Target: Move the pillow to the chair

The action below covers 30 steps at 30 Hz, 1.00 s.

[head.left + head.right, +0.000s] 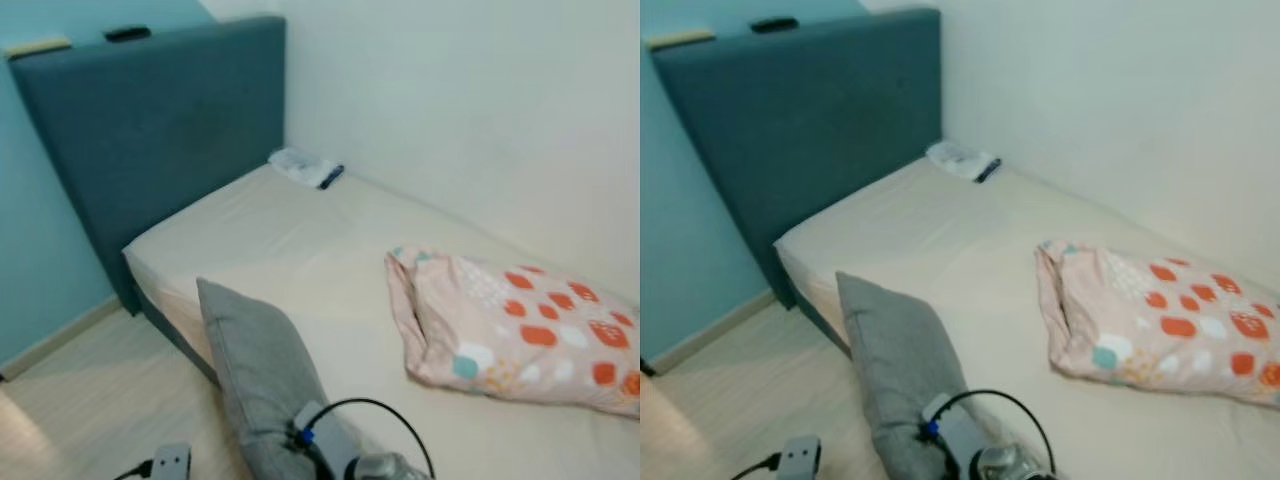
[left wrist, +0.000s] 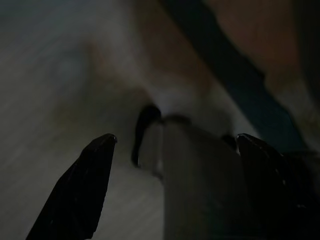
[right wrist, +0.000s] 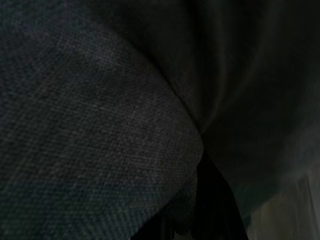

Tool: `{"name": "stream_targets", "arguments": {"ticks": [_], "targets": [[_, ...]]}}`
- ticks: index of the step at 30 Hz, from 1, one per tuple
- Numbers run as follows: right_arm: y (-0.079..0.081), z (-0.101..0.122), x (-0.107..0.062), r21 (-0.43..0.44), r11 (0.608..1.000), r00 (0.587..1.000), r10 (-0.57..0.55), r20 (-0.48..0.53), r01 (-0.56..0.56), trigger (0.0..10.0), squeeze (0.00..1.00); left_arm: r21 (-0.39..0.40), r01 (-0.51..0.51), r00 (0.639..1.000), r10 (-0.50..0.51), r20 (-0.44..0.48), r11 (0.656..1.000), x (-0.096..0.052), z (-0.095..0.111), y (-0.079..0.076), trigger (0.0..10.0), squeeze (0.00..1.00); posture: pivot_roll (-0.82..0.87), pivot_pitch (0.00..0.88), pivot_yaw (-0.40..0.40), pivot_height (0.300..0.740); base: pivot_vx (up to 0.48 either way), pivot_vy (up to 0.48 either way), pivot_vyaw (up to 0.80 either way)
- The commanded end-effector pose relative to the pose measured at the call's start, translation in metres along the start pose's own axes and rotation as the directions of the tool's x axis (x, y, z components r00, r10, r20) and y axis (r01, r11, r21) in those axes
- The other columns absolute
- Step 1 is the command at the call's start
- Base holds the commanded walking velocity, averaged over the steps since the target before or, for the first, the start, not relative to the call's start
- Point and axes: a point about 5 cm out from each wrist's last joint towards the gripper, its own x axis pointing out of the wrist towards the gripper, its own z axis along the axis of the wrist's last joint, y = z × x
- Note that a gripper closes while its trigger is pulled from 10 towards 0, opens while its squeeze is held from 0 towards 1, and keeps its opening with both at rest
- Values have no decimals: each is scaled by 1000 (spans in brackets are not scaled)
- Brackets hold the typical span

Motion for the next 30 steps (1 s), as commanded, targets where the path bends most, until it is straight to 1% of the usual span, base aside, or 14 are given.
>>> {"name": "stream_targets", "arguments": {"ticks": [1,4,7,12,15,18,21,23,24,25,27,28,29,30], "targets": [[2,2,1,-14,1000,1000,22,6,-22,10000,0,13,6,1000,-6,-29,1000,-1,-6,0,10000,0,90,26,-92,737,0,0,788],[8,-3,2,-83,994,997,71,-26,-73,10000,0,36,18,999,-17,-32,999,-1,-6,-2,10000,0,90,26,-92,737,0,0,788],[10,-3,2,-108,990,996,87,-29,-89,10000,0,36,23,999,-22,-32,999,0,-6,-4,10000,0,89,27,-88,737,0,0,788],[13,-1,2,-176,974,989,135,-52,-143,10000,0,38,28,999,-27,-32,999,0,-5,-5,10000,0,90,29,-90,737,0,0,788],[19,1,5,-187,969,986,157,-48,-163,10000,0,40,31,999,-30,-29,999,0,-4,-6,10000,0,91,29,-90,737,0,0,788],[21,2,6,-192,966,985,165,-46,-171,10000,0,41,32,999,-31,-28,999,0,-4,-7,10000,0,91,29,-90,737,0,0,788],[34,3,10,-221,952,978,204,-46,-209,10000,0,41,33,999,-32,-23,999,1,-3,-7,10000,0,94,28,-92,737,0,0,788],[34,3,10,-221,952,978,204,-46,-209,10000,0,41,33,999,-32,-23,999,1,-3,-7,10000,0,94,28,-92,737,0,0,788],[38,4,12,-226,949,975,217,-43,-221,10000,0,41,34,999,-33,-22,999,1,-2,-7,10000,0,95,29,-90,737,0,0,788],[38,4,12,-226,949,975,217,-43,-221,10000,0,41,34,999,-33,-22,999,1,-2,-7,10000,0,95,29,-90,737,0,0,788],[46,5,15,-232,943,971,238,-36,-240,10000,0,42,35,999,-34,-21,998,1,-1,-8,10000,0,97,27,-94,737,0,0,788],[46,5,15,-232,943,971,238,-36,-240,10000,0,42,35,999,-34,-21,998,1,-1,-8,10000,0,97,27,-94,737,0,0,788],[52,4,16,-236,939,967,252,-32,-252,10000,0,40,34,999,-34,-19,999,1,0,-8,10000,0,97,27,-96,737,0,0,788],[52,4,16,-236,939,967,252,-32,-252,10000,0,40,34,999,-34,-19,999,1,0,-8,10000,0,97,27,-96,737,0,0,788]]}}
